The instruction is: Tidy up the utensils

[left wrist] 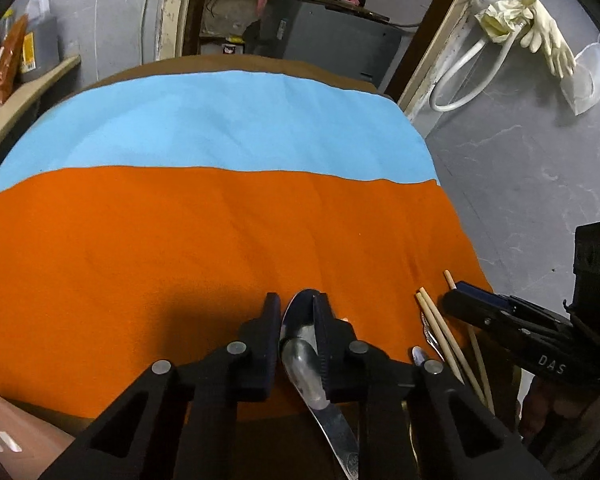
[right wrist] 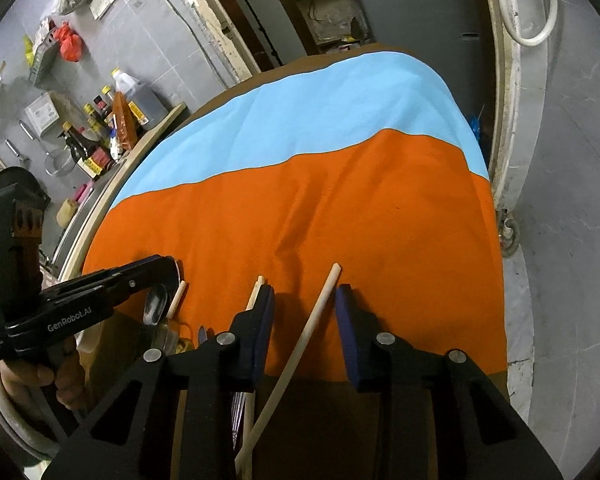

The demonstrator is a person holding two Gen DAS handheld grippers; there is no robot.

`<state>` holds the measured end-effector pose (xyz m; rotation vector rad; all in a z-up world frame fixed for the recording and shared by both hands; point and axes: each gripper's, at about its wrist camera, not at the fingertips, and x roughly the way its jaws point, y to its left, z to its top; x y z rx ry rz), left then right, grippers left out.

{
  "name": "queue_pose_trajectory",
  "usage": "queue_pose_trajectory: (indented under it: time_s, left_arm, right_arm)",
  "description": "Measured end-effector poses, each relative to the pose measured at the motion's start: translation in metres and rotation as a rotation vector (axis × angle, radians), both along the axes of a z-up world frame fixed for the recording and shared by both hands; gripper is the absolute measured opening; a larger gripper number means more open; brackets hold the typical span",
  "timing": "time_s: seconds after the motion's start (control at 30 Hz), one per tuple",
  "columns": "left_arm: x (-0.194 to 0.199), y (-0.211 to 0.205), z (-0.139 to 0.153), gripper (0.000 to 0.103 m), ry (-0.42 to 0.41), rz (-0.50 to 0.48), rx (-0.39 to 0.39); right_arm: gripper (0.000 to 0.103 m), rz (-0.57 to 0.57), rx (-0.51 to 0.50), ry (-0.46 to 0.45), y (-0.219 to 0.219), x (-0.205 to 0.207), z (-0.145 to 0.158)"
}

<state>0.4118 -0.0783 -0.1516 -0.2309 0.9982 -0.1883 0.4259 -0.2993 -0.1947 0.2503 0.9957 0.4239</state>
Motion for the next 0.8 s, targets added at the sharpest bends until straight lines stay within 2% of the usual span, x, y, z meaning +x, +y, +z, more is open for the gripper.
queue_pose_trajectory:
  time_s: [0.2, 0.37, 0.47, 0.5, 0.57, 0.63, 0.8]
  left_arm:
    - [0.003, 0.002, 0.001, 0.009, 0.022, -0.009, -0.011]
    - [-0.004, -0.002, 0.015, 0.005, 0.001, -0.031, 0.002]
    - [-0.010, -0.003, 0.021, 0.004, -0.005, -0.041, 0.008]
    - [-0.013, -0.003, 0.024, 0.003, -0.005, -0.040, 0.007]
    - [-0.017, -0.002, 0.028, 0.003, -0.008, -0.032, -0.001]
    - [-0.023, 0.001, 0.033, 0.003, -0.014, -0.016, -0.001]
    - [-0.038, 0.005, 0.051, 0.003, -0.069, 0.010, -0.002]
  right_arm:
    - [0.028, 0.013, -0.001, 0.028, -0.002, 0.004, 0.001]
    - [0.028, 0.022, -0.075, 0.061, 0.007, 0.009, 0.004]
    - [0.028, 0.007, -0.078, 0.109, 0.010, 0.013, 0.005]
    - [0.027, 0.002, -0.069, 0.131, 0.010, 0.015, 0.006]
    - [0.015, -0.008, -0.065, 0.164, 0.010, 0.016, 0.005]
    - [0.008, -0.014, -0.051, 0.196, 0.012, 0.015, 0.002]
    - [0.005, -0.059, 0.012, 0.223, 0.011, 0.008, 0.001]
